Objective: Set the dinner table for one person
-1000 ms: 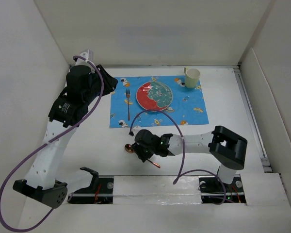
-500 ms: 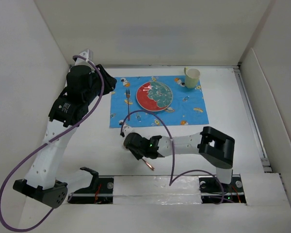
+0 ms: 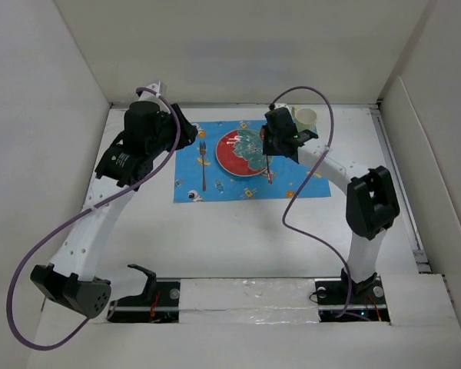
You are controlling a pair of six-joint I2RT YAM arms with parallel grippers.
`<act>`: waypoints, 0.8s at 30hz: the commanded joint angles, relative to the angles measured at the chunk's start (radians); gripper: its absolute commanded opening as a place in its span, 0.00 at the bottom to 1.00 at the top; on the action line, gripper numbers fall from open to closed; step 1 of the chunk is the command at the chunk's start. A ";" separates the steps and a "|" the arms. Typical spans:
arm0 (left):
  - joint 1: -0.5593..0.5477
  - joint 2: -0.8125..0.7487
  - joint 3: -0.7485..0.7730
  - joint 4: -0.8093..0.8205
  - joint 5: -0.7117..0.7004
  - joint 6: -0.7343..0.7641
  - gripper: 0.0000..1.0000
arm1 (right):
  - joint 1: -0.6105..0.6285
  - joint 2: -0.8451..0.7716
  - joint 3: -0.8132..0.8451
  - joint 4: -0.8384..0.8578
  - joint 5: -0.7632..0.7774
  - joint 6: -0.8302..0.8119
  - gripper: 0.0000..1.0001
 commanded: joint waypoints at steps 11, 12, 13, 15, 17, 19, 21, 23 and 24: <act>0.003 -0.002 -0.126 0.105 0.077 0.011 0.39 | -0.229 0.317 0.331 -0.167 -0.032 -0.060 0.00; 0.003 0.002 -0.126 0.105 0.074 0.015 0.39 | -0.241 0.326 0.341 -0.172 -0.029 -0.063 0.00; 0.003 0.003 -0.123 0.105 0.070 0.017 0.40 | -0.241 0.335 0.343 -0.172 -0.030 -0.065 0.00; 0.003 0.014 -0.120 0.103 0.070 0.020 0.40 | -0.250 0.353 0.344 -0.167 -0.027 -0.075 0.00; 0.003 0.029 -0.114 0.102 0.072 0.023 0.40 | -0.250 0.375 0.360 -0.184 -0.017 -0.086 0.00; 0.003 0.041 -0.115 0.108 0.075 0.021 0.40 | -0.260 0.387 0.364 -0.187 -0.006 -0.094 0.00; 0.003 0.051 -0.117 0.112 0.078 0.020 0.41 | -0.260 0.404 0.367 -0.187 -0.004 -0.104 0.00; 0.003 0.061 -0.114 0.114 0.077 0.021 0.42 | -0.260 0.413 0.373 -0.190 -0.004 -0.112 0.00; 0.003 0.066 -0.112 0.114 0.077 0.020 0.42 | -0.260 0.419 0.374 -0.190 -0.004 -0.111 0.00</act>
